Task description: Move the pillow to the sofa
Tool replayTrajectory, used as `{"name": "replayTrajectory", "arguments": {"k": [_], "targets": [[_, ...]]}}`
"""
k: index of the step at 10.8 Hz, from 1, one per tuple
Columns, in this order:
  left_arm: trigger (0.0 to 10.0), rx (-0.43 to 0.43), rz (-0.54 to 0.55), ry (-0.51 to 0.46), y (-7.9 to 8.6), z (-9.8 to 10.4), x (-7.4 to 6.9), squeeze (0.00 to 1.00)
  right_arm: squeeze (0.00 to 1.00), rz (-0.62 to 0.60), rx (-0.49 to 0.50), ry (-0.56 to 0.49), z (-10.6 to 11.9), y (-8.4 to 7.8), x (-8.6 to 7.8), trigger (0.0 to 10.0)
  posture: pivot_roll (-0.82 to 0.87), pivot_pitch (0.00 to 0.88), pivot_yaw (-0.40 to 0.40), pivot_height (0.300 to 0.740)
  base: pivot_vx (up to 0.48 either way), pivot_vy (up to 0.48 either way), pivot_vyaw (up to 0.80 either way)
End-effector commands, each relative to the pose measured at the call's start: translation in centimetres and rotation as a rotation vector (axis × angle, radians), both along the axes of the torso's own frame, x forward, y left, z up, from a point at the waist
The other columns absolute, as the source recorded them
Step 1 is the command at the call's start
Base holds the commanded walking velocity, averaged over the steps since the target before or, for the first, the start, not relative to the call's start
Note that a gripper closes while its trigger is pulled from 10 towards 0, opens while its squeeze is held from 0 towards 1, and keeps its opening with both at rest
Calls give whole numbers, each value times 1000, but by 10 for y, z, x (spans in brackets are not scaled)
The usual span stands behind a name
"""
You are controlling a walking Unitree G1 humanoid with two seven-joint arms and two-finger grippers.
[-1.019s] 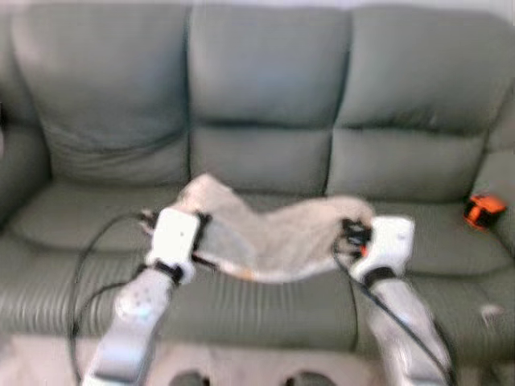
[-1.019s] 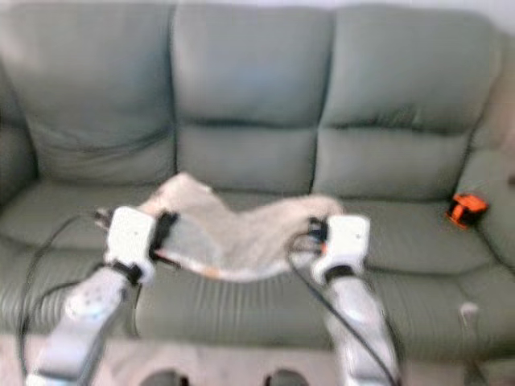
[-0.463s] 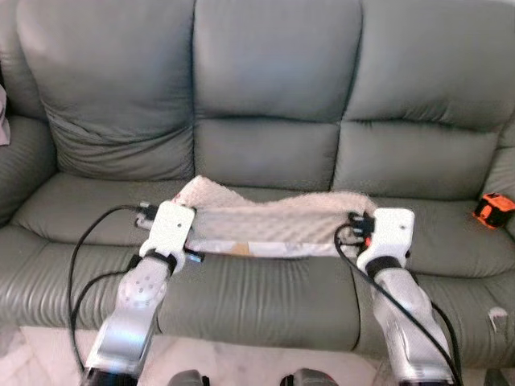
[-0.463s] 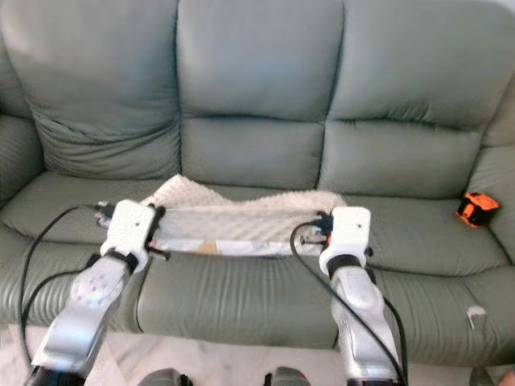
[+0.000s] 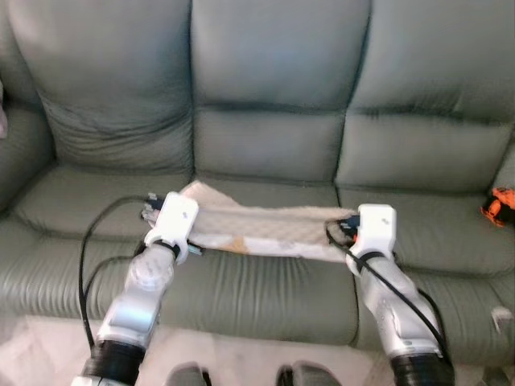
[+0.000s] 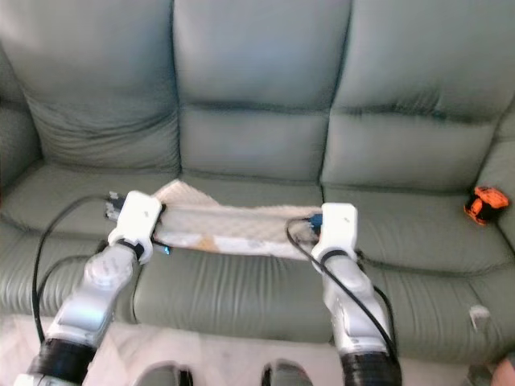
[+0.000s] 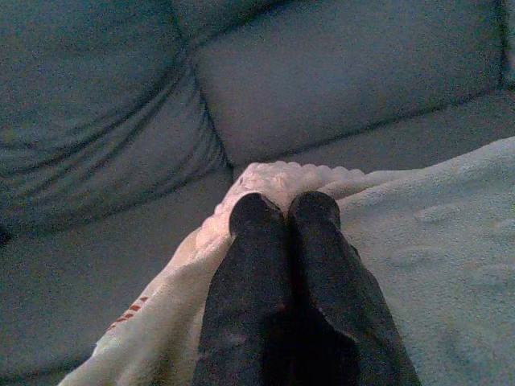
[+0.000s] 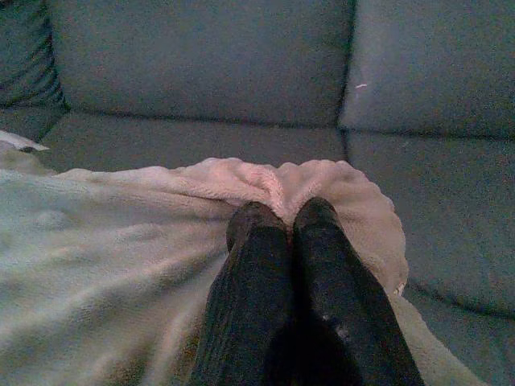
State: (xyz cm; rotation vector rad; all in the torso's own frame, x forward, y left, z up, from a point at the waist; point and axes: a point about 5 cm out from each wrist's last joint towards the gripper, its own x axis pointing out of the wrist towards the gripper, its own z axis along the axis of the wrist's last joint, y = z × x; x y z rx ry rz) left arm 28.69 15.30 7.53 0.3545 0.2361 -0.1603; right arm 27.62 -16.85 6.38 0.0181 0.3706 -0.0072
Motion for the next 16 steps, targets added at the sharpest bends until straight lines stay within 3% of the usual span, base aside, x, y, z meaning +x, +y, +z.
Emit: {"name": "replayTrajectory", "arguments": {"k": [1,2,4,6,8,10,12,14,16], "targets": [[10000,47,145,16,32,-2,8,0,0,-71,-31,27,0,-16,10,10000,-21,192,-25,740,0,0,0],[10000,53,136,68,28,-10,11,0,0,-36,-32,68,-2,-12,23,10000,-28,220,-24,740,0,0,0],[10000,51,135,82,24,-17,10,0,0,-6,-25,12,8,-11,34,10000,-28,252,-29,740,0,0,0],[10000,1,120,2,15,-6,15,0,0,10,1,-64,15,-2,38,10000,-27,255,-32,740,0,0,0],[10000,-19,145,-81,12,7,15,0,0,35,14,-116,17,15,31,10000,-20,235,-35,735,0,0,0],[10000,-43,145,-131,16,15,6,0,0,77,41,-163,18,26,19,10000,-14,190,-43,700,0,0,0],[10000,-72,160,-170,17,22,5,0,0,84,39,-177,18,25,16,10000,-14,145,-45,665,0,0,0],[10000,-119,117,-226,11,34,-8,0,0,89,33,-196,19,20,9,10000,-13,93,-43,665,0,0,0],[10000,-146,72,-226,2,34,-16,0,0,72,52,-201,18,17,7,10000,-6,52,-44,665,0,0,0]]}}
